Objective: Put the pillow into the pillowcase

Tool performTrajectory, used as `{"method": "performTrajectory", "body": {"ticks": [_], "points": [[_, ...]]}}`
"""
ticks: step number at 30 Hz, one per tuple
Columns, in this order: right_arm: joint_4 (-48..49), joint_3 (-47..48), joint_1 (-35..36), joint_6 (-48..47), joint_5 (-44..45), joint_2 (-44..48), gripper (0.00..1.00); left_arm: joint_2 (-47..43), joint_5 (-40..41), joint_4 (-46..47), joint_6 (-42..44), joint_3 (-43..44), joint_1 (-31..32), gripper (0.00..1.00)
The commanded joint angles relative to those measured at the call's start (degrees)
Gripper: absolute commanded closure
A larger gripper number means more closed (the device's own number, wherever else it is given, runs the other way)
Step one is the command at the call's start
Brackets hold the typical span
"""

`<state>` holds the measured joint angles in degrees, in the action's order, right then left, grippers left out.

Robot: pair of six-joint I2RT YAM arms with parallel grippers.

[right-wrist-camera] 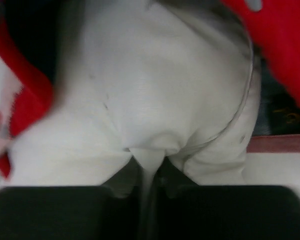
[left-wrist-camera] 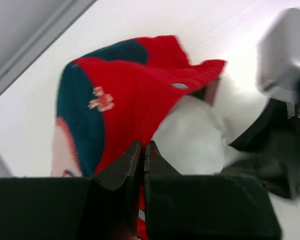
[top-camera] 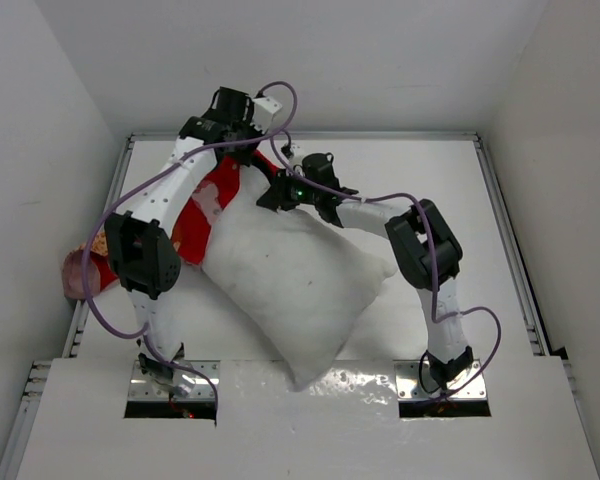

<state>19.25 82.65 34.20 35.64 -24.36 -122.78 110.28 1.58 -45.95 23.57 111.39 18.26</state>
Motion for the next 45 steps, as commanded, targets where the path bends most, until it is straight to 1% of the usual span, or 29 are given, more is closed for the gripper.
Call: {"method": "performTrajectory", "body": {"ticks": [1, 3, 6, 7, 8, 9, 11, 13, 15, 16, 17, 19, 20, 21, 24, 28, 31, 32, 33, 34, 35, 36, 37, 40, 41, 42, 43, 44, 45], "points": [[3.8, 1.1, 0.1, 4.5, -6.0, -0.5, 0.98, -1.3, -12.5, 0.2, 1.7, 2.3, -0.4, 1.0], [5.2, 0.7, 0.2, 5.5, -6.9, 0.3, 1.0, -0.9, -14.1, -0.5, 2.2, 2.9, -0.4, 1.0], [11.4, -1.0, 0.9, 5.6, -5.4, 3.6, 1.0, -0.4, -26.8, -6.0, 6.8, 6.7, -0.4, 1.0], [13.8, -1.7, 1.1, 5.6, -4.7, 4.8, 1.0, -0.5, -37.7, -8.5, 9.6, 7.8, -0.3, 1.0], [16.3, -3.2, 1.7, 5.5, -3.7, 7.3, 1.0, -0.6, -42.1, -13.4, 15.1, 8.8, 0.5, 1.0], [22.8, -4.1, 1.9, 5.6, -2.6, 8.3, 1.0, -0.7, -44.6, -15.0, 16.7, 10.7, 1.2, 1.0], [30.1, -7.8, 1.7, 8.6, 4.3, 10.2, 1.0, -1.1, -50.8, -17.7, 17.8, 11.6, 2.0, 1.0], [43.5, -12.0, 1.1, 11.6, 14.7, 10.9, 1.0, -1.6, -56.7, -19.0, 18.0, 12.2, 2.0, 1.0], [52.9, -13.3, 0.3, 16.1, 22.2, 9.4, 1.0, -2.6, -59.1, -20.6, 17.9, 11.4, 2.7, 1.0], [54.7, -13.2, 0.2, 16.5, 29.0, 9.1, 1.0, -3.3, -59.5, -20.7, 18.1, 10.6, 3.3, 1.0], [54.9, -12.7, 0.3, 15.0, 32.0, 8.8, 1.0, -4.0, -58.5, -19.7, 18.1, 9.6, 5.1, 1.0], [46.8, -10.6, 0.9, 14.5, 39.4, 9.4, 1.0, -5.6, -53.1, -18.5, 18.2, 6.6, 7.7, 1.0], [43.4, -10.1, 1.3, 16.2, 47.9, 9.6, 1.0, -5.7, -52.7, -18.4, 18.2, 5.8, 9.5, 1.0], [38.4, -10.1, 1.3, 18.1, 51.8, 9.7, 1.0, -5.8, -54.7, -18.2, 18.0, 3.9, 9.9, 1.0], [39.4, -13.8, 1.0, 21.1, 62.3, 9.2, 1.0, -6.9, -56.1, -16.9, 17.1, 0.1, 10.9, 1.0], [29.5, -16.7, -1.2, 23.7, 64.2, 10.4, 1.0, -8.4, -52.3, -15.5, 17.7, -3.9, 11.0, 1.0], [30.1, -19.6, -3.9, 20.2, 53.1, 9.6, 0.98, -8.9, -46.2, -12.3, 16.4, -8.5, 10.7, 1.0], [30.3, -20.8, -4.6, 19.7, 46.5, 10.0, 0.9, -9.1, -42.6, -11.5, 15.5, -8.6, 10.5, 1.0], [29.7, -23.2, -5.2, 19.6, 44.4, 10.9, 0.76, -9.4, -41.1, -10.8, 13.3, -8.6, 9.6, 0.78], [29.1, -24.5, -6.6, 18.6, 42.3, 11.9, 0.46, -9.7, -40.2, -10.0, 12.6, -8.3, 8.9, 0.61], [27.8, -25.9, -7.2, 17.5, 38.4, 14.3, 0.34, -10.7, -38.8, -9.4, 11.8, -7.4, 7.9, 0.47], [26.6, -27.9, -8.4, 14.0, 36.8, 15.6, 0.24, -11.2, -38.0, -8.6, 9.6, -6.8, 5.6, 0.17], [24.7, -28.3, -8.9, 12.0, 36.1, 17.1, 0.01, -11.7, -37.2, -8.5, 8.9, -6.3, 4.2, 0.12], [10.9, -26.6, -9.3, 1.0, 34.0, 22.8, 0.01, -13.7, -31.0, -7.1, 5.4, -6.2, -1.6, 0.06], [2.2, -25.4, -9.3, -1.2, 33.7, 24.9, 0.01, -14.6, -26.1, -6.8, 4.6, -7.1, -3.0, 0.06], [-1.9, -23.1, -9.3, -5.8, 32.6, 25.7, 0.01, -15.1, -23.6, -5.9, 4.0, -8.7, -5.0, 0.22], [-9.2, -22.1, -9.3, -8.4, 31.2, 26.6, 0.08, -16.1, -19.8, -5.4, 3.9, -12.7, -5.9, 0.49], [-15.3, -20.1, -9.3, -14.2, 27.3, 28.2, 0.3, -16.8, -18.2, -3.9, 3.1, -16.9, -7.3, 0.97], [-15.4, -19.1, -9.3, -15.1, 27.5, 29.0, 0.71, -16.9, -17.1, -3.4, 3.0, -18.7, -7.6, 1.0]]}}
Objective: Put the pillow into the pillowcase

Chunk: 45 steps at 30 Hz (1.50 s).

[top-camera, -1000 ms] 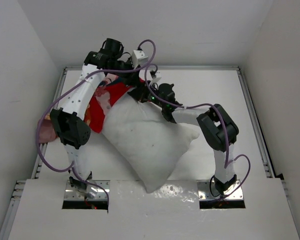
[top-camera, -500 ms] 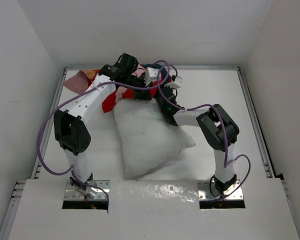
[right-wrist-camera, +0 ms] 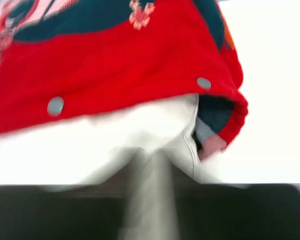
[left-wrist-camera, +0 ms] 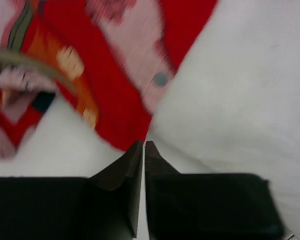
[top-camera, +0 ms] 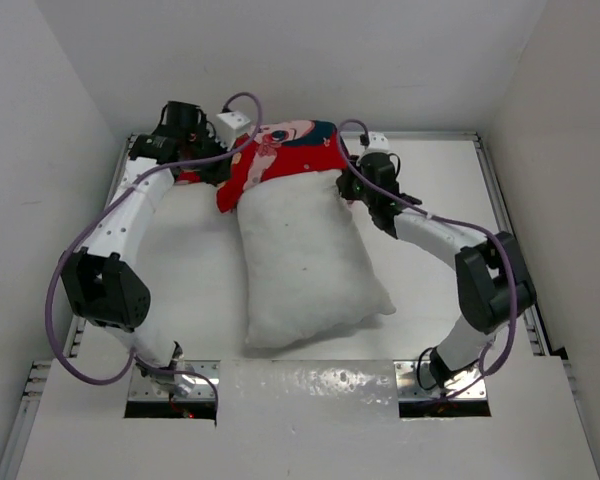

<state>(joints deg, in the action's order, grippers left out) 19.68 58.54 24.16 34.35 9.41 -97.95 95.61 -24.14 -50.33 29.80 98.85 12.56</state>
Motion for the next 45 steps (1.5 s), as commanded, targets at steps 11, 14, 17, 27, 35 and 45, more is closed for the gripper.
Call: {"method": "performTrajectory", "body": {"ticks": [11, 14, 17, 27, 35, 45], "points": [[-22.1, 11.0, 20.5, -26.3, -3.6, 8.8, 0.01, 0.4, 26.4, 19.4, -4.7, -22.8, -2.3, 0.13], [-14.9, 9.5, 25.3, -26.9, -2.4, 6.5, 0.01, 5.2, 30.3, 21.6, -7.2, -21.2, -3.5, 0.17], [-16.2, 12.0, 27.1, -26.6, 1.7, 0.3, 0.01, 7.7, 28.1, 25.5, -9.1, -19.6, -3.9, 0.23], [-14.8, 14.1, 26.5, -27.0, 0.2, -11.2, 0.64, 11.7, 15.4, 30.6, -8.9, -20.4, -4.1, 1.0], [-1.3, 26.9, 17.0, -14.6, 1.2, -16.6, 1.0, 5.6, -1.2, 8.5, 2.0, -16.5, -4.7, 1.0], [-0.4, 52.0, 15.0, -18.3, 22.8, -29.5, 1.0, 3.2, -24.4, -25.2, 21.4, 2.5, -4.7, 1.0]]}}
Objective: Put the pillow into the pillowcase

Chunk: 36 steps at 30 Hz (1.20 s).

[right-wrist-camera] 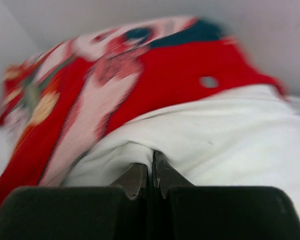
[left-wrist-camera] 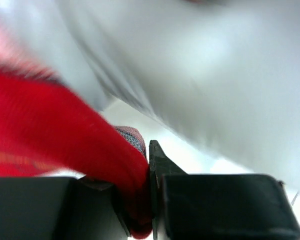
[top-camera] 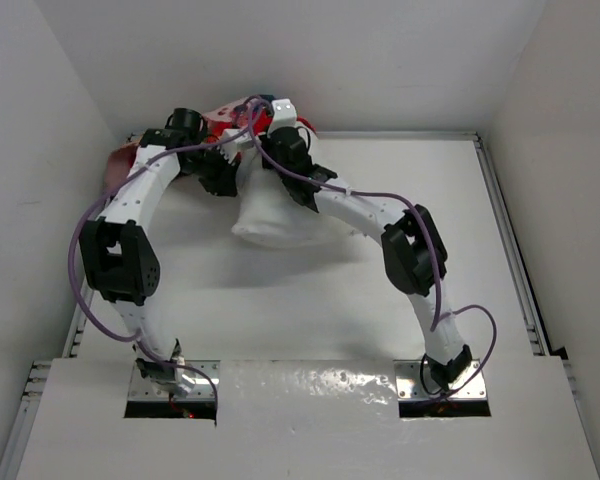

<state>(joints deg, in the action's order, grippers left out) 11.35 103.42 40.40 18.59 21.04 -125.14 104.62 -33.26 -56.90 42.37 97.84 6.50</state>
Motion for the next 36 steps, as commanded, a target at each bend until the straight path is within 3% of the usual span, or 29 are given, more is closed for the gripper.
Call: {"method": "performTrajectory", "body": {"ticks": [1, 4, 6, 9, 13, 15, 16, 17, 19, 20, 21, 22, 24, 26, 28, 29, 30, 31, 32, 33, 36], "points": [[6.3, 7.8, -1.1, -2.7, 11.3, -2.8, 1.0, -6.3, -15.6, -18.6, 8.9, 3.8, 1.3, 1.0], [5.0, 5.2, -0.2, -1.7, 12.2, -2.0, 1.0, -6.3, -16.4, -17.9, 9.2, 3.6, 1.2, 1.0], [7.0, -3.6, 1.2, -1.3, 9.6, 0.4, 1.0, -6.2, -15.8, -14.9, 6.3, 2.0, 1.2, 1.0], [17.8, -20.2, 4.4, -2.9, 1.9, 7.4, 1.0, -6.0, -13.3, -11.6, 2.5, -0.3, 1.1, 1.0], [27.1, -34.6, 6.5, -0.5, -8.8, 15.6, 1.0, -5.7, -15.0, -15.8, 4.7, 0.2, 1.1, 1.0], [29.6, -41.5, 6.5, 1.1, -13.7, 17.9, 1.0, -6.2, -15.8, -18.7, 5.6, 1.0, 1.3, 0.76], [30.5, -43.4, 6.5, 1.1, -15.0, 19.9, 1.0, -7.2, -13.8, -18.7, 5.3, 1.1, 1.3, 0.45], [30.3, -46.0, 6.5, 0.9, -16.5, 20.8, 0.94, -7.8, -12.7, -18.8, 5.2, 1.6, 1.3, 0.36], [28.9, -47.7, 6.5, 0.1, -20.7, 22.1, 0.73, -9.8, -11.7, -18.8, 5.4, 3.3, 1.3, 0.25], [28.2, -48.5, 6.5, -0.2, -22.4, 23.4, 0.43, -10.0, -12.2, -18.6, 5.5, 4.7, 1.2, 0.22], [27.3, -48.6, 6.5, -0.6, -23.5, 24.0, 0.28, -9.7, -12.5, -18.2, 5.3, 8.5, 1.2, 0.21], [25.7, -48.3, 6.4, -0.7, -23.5, 24.6, 0.15, -9.5, -11.9, -13.0, -0.4, 9.7, 1.2, 0.21], [24.2, -47.7, 5.3, -0.3, -23.1, 26.6, 0.1, -9.4, -8.3, -4.2, -8.7, 9.7, 1.2, 0.22], [23.7, -46.5, 2.8, 1.4, -23.8, 28.3, 0.12, -9.1, 1.0, 9.0, -19.5, 6.4, 1.3, 0.34], [22.8, -45.3, 0.4, 2.9, -27.3, 28.7, 0.31, -7.3, 11.0, 15.1, -24.2, 4.8, 1.5, 0.48], [22.1, -43.5, -2.0, 4.9, -28.1, 28.6, 0.6, -6.5, 14.1, 19.6, -26.8, 4.2, 1.7, 0.48], [20.4, -42.6, -3.0, 5.7, -28.2, 28.2, 0.69, -4.3, 17.0, 21.6, -27.9, 4.0, 1.8, 0.47], [19.5, -40.7, -4.4, 5.8, -27.4, 27.9, 0.7, -2.9, 21.5, 24.9, -29.3, 4.6, 2.0, 0.41], [18.8, -39.7, -4.8, 4.6, -26.9, 27.5, 0.65, -1.4, 23.7, 25.9, -29.8, 5.5, 2.2, 0.38], [17.1, -36.9, -5.7, 3.0, -26.3, 26.2, 0.41, 2.7, 27.1, 25.0, -30.8, 10.0, 2.4, 0.33], [9.9, -30.3, -6.6, 1.1, -24.8, 21.4, 0.19, 14.4, 29.0, 19.1, -31.2, 21.1, 2.7, 0.31]]}}
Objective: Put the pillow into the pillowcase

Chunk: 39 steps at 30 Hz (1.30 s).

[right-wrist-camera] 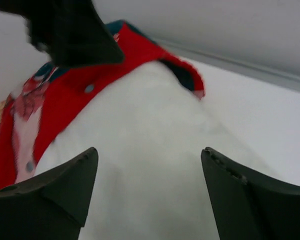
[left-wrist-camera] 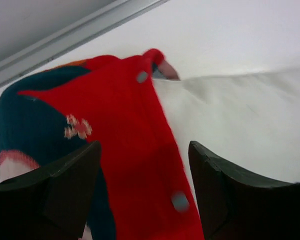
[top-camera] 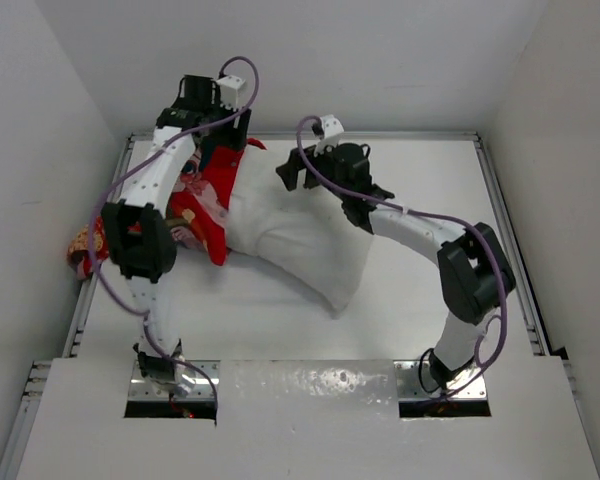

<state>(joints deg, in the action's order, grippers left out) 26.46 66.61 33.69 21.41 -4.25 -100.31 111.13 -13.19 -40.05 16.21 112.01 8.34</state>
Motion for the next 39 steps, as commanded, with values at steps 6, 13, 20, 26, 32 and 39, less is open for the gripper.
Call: {"method": "performTrajectory", "body": {"ticks": [6, 13, 20, 26, 32, 39], "points": [[-15.9, 24.2, -0.9, -0.4, 1.7, -16.0, 0.09, 16.1, 9.2, -0.6, -4.6, 15.8, 1.2, 0.59], [-16.2, 23.2, -0.7, 5.7, 0.0, -20.5, 0.2, 11.0, -0.1, 2.1, -3.8, 9.8, 1.2, 1.0], [-12.2, 14.0, 0.7, 8.2, -6.1, -16.9, 0.98, 2.0, -9.5, 8.7, -6.2, 2.1, 1.8, 1.0], [-3.3, -0.9, 2.3, 16.5, -1.0, -7.7, 1.0, -0.9, -10.3, 3.7, -4.4, 2.2, 3.5, 1.0], [1.7, -8.5, 7.8, 18.2, 2.2, -2.2, 1.0, -0.7, -15.4, -2.7, 1.1, 3.0, 7.7, 1.0], [-0.9, -3.7, 6.9, 9.8, 0.0, 4.2, 1.0, -0.6, -21.4, -5.5, 4.7, 5.9, 11.6, 1.0]]}}
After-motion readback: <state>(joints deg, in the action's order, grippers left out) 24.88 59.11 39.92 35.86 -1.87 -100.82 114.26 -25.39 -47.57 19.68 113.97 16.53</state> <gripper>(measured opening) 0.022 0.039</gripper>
